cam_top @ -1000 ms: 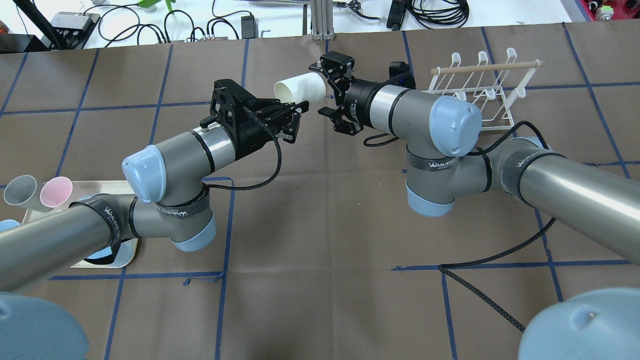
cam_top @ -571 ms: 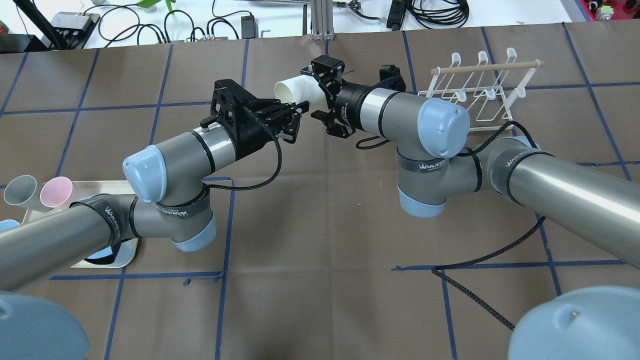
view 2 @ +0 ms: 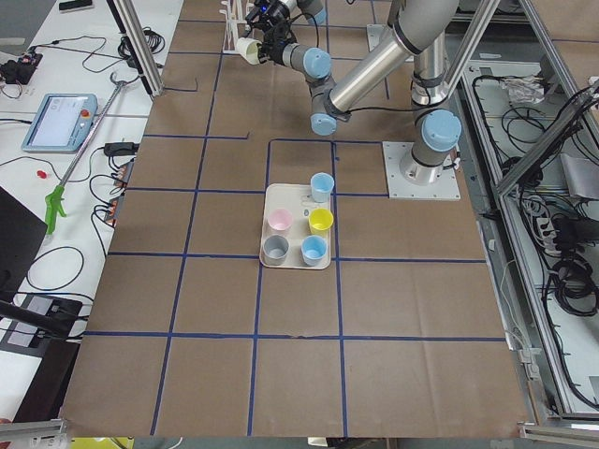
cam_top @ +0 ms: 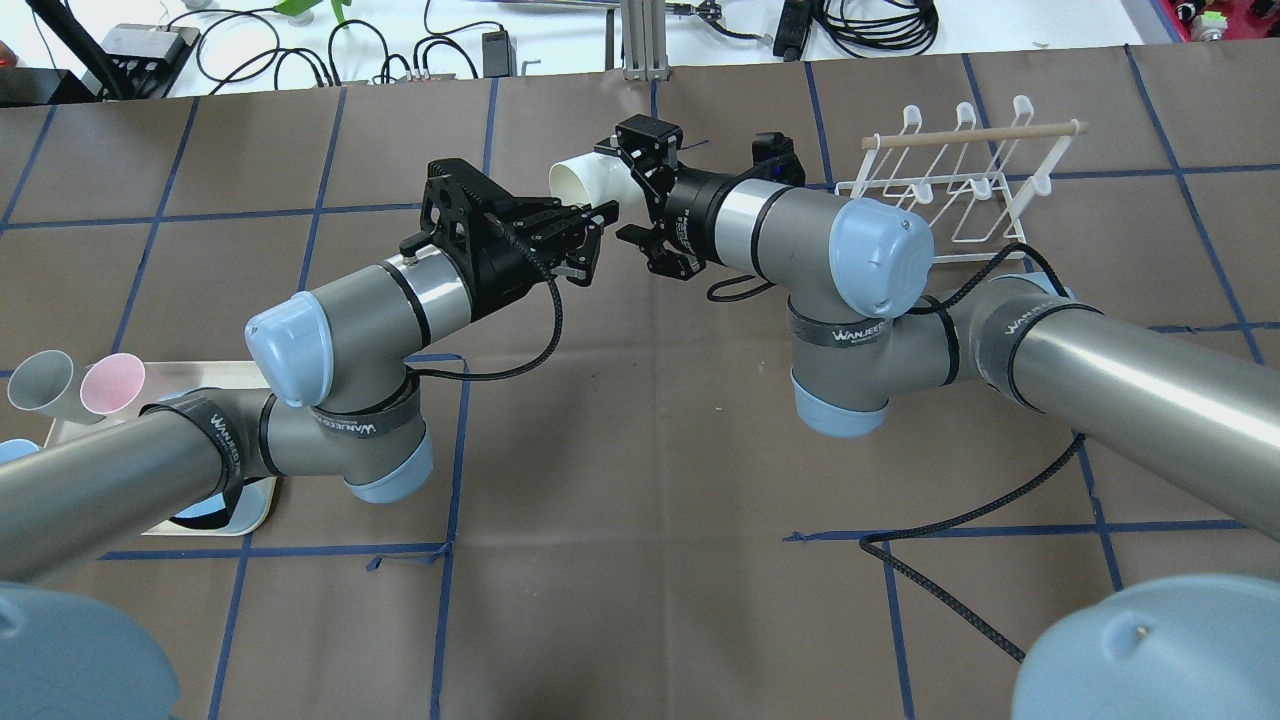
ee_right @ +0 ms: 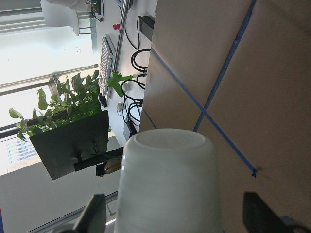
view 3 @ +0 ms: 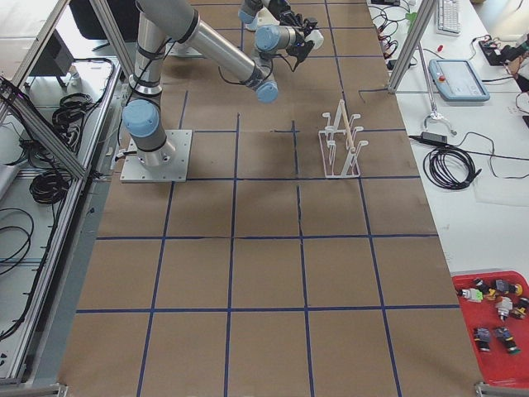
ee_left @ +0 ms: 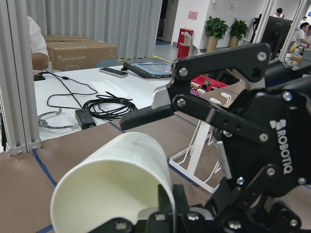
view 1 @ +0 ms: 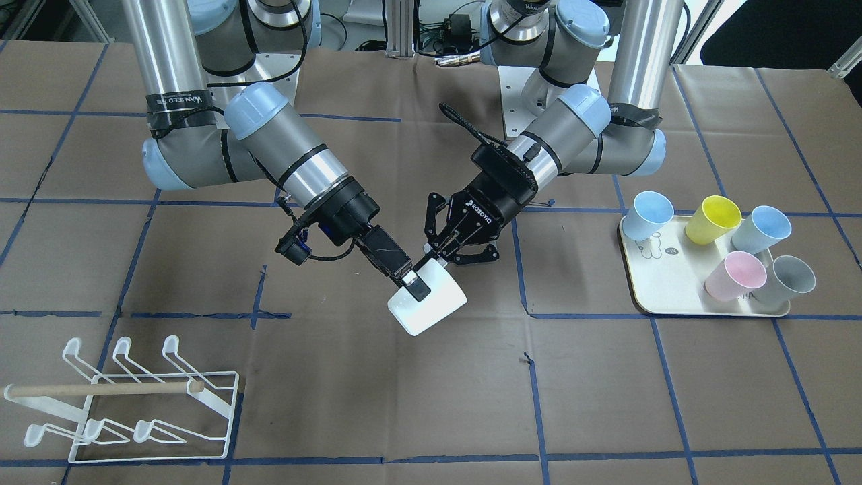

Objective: Transfer IKEA cup to right arm and place on rack

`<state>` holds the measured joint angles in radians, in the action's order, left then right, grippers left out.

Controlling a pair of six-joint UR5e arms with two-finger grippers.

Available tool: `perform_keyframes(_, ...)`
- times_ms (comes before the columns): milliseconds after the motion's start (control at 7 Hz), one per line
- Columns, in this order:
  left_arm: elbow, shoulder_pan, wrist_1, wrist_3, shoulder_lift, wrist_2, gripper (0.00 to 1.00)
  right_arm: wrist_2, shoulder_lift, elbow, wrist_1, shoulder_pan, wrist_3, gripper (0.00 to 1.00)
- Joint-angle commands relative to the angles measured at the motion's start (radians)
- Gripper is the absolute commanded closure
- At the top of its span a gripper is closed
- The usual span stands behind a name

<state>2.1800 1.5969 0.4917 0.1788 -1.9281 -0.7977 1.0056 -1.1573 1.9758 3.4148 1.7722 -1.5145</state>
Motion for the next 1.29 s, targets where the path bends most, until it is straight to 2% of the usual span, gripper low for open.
perform_keyframes(0, 0.000, 0.000, 0.001, -0.002, 0.000, 0.000, 1.00, 0.004, 0.016, -0.006, 0.000, 0.001, 0.000, 0.00)
perform_keyframes(714, -0.002, 0.000, 0.001, -0.025, 0.003, 0.000, 1.00, 0.005, 0.038, -0.041, -0.002, 0.009, -0.001, 0.00)
perform_keyframes(857, 0.000, 0.002, 0.001, -0.027, 0.003, 0.000, 1.00, 0.034, 0.038, -0.041, -0.002, 0.010, -0.001, 0.01)
perform_keyframes(1000, 0.000, 0.006, 0.001, -0.027, 0.003, -0.002, 1.00, 0.065, 0.038, -0.043, -0.002, 0.010, -0.001, 0.13)
perform_keyframes(1143, -0.002, 0.020, 0.001, -0.033, 0.001, -0.006, 1.00, 0.064, 0.038, -0.043, -0.003, 0.010, -0.001, 0.31)
